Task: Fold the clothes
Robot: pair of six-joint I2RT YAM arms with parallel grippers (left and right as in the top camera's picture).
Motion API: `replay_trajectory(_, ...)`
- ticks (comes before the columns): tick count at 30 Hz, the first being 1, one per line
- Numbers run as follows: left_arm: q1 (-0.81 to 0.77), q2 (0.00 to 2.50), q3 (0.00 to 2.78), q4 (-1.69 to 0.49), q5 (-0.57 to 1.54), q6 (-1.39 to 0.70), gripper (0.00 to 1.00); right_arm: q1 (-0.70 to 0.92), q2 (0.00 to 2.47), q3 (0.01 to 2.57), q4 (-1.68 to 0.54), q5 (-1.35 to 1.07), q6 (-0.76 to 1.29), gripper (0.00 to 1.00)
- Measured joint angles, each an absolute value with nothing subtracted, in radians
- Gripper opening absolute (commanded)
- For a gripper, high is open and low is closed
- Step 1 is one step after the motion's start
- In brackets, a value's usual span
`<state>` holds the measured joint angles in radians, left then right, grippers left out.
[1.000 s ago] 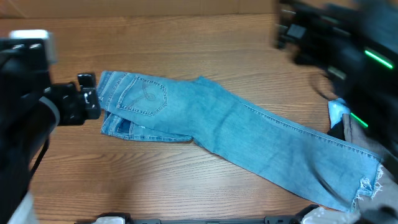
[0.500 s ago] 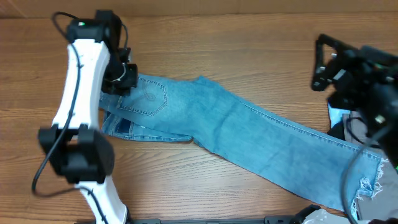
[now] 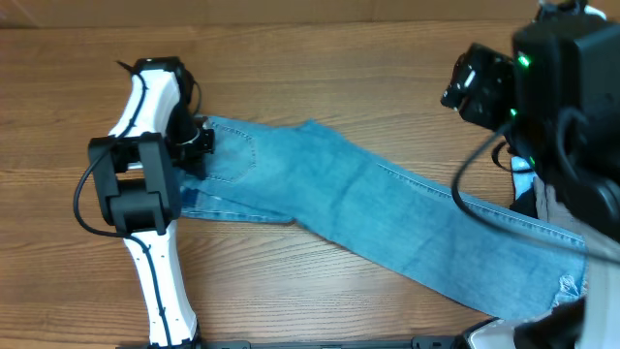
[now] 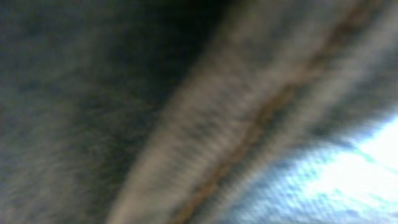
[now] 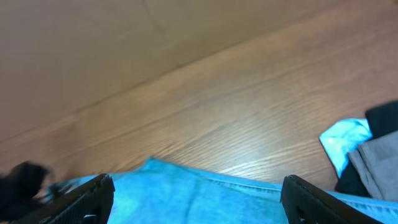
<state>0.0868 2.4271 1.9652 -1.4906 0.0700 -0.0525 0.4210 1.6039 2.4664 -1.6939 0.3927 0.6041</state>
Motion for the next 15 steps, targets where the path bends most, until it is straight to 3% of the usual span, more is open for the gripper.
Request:
replay_trajectory(4,0.228,2.431,1.993,-1.478,0.012,-0.105,0.04,0.389,1.688,2.466,-1.695,0.352,0.619,0.95)
replay_trajectory(7,0.46,2.453,2.074,-1.465,0.012,-0.13,0.04,0.381,1.751,2.466,-1.695,0.33,0.625,0.95)
replay_trajectory(10,0.666,2.471,2.139,-1.485,0.062,-0.127,0.04,0.379,1.827,2.466,-1.695,0.317,0.625,0.95)
replay_trajectory(15,0.808,2.476,2.24,-1.537,0.273,-0.046,0.04,0.366,1.935,2.444,-1.695,0.278,0.623,0.95)
